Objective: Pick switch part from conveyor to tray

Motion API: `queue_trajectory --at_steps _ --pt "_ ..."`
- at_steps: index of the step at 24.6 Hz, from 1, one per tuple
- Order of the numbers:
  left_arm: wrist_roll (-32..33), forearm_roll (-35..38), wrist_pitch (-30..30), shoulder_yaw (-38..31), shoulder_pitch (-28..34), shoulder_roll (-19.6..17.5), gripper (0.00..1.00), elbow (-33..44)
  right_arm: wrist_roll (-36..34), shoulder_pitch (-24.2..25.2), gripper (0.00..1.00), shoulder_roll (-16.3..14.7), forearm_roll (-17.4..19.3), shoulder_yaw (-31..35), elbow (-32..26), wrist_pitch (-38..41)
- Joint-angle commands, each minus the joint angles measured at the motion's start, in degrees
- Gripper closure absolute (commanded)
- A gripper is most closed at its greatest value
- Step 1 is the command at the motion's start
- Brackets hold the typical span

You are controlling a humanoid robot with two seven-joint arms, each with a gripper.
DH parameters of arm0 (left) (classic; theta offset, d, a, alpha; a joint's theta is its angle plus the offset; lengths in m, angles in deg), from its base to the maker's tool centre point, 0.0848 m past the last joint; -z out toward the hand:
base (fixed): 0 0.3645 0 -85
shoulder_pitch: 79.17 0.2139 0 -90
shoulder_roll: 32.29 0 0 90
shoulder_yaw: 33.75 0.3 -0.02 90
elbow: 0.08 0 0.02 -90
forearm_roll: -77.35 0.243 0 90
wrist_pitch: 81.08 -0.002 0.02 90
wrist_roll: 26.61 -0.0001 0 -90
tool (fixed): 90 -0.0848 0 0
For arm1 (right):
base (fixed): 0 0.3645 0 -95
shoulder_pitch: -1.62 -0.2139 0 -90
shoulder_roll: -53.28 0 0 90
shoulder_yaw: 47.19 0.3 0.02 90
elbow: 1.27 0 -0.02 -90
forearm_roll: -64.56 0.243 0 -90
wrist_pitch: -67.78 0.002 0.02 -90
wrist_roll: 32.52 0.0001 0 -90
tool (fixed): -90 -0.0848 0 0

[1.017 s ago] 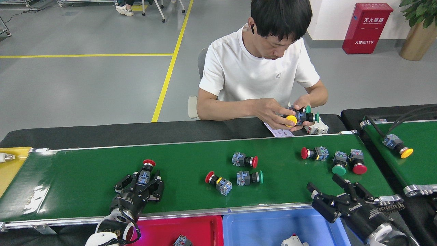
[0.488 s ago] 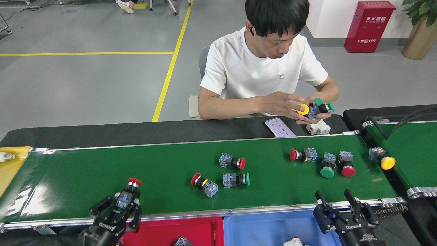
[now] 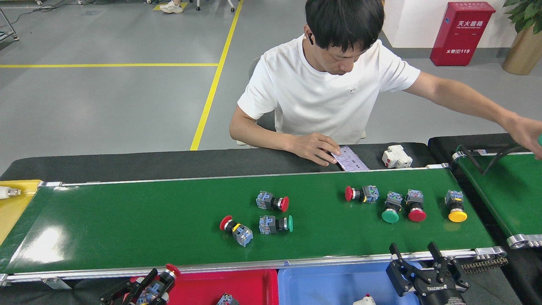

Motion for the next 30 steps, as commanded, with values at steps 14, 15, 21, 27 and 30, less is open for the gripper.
queue_trajectory --at_steps 14,15,21,27,30 --pt "11.9 -5.2 -2.8 -25.0 -0.2 14.3 0.00 0.3 2.7 -22.3 0.28 2.2 -2.3 -14.2 23.6 -18.7" --pt "11.9 -5.2 -4.0 -25.2 0.0 15.2 0.00 0.7 2.6 -22.4 0.46 1.8 -2.1 -14.5 23.8 -18.1" --pt "11.8 -5.0 -6.9 -23.6 1.9 17.2 0.00 3.2 2.4 -22.4 0.98 1.7 -1.9 -14.9 23.5 -9.9" --pt "11.8 -4.3 -6.8 -16.7 -1.7 16.3 0.00 3.0 2.8 -20.1 0.98 1.7 0.8 -15.2 17.3 -5.3" --pt "11.9 -1.6 -6.8 -12.6 -5.3 14.8 0.00 2.3 3.1 -13.3 0.98 1.6 1.8 -15.2 7.0 4.1"
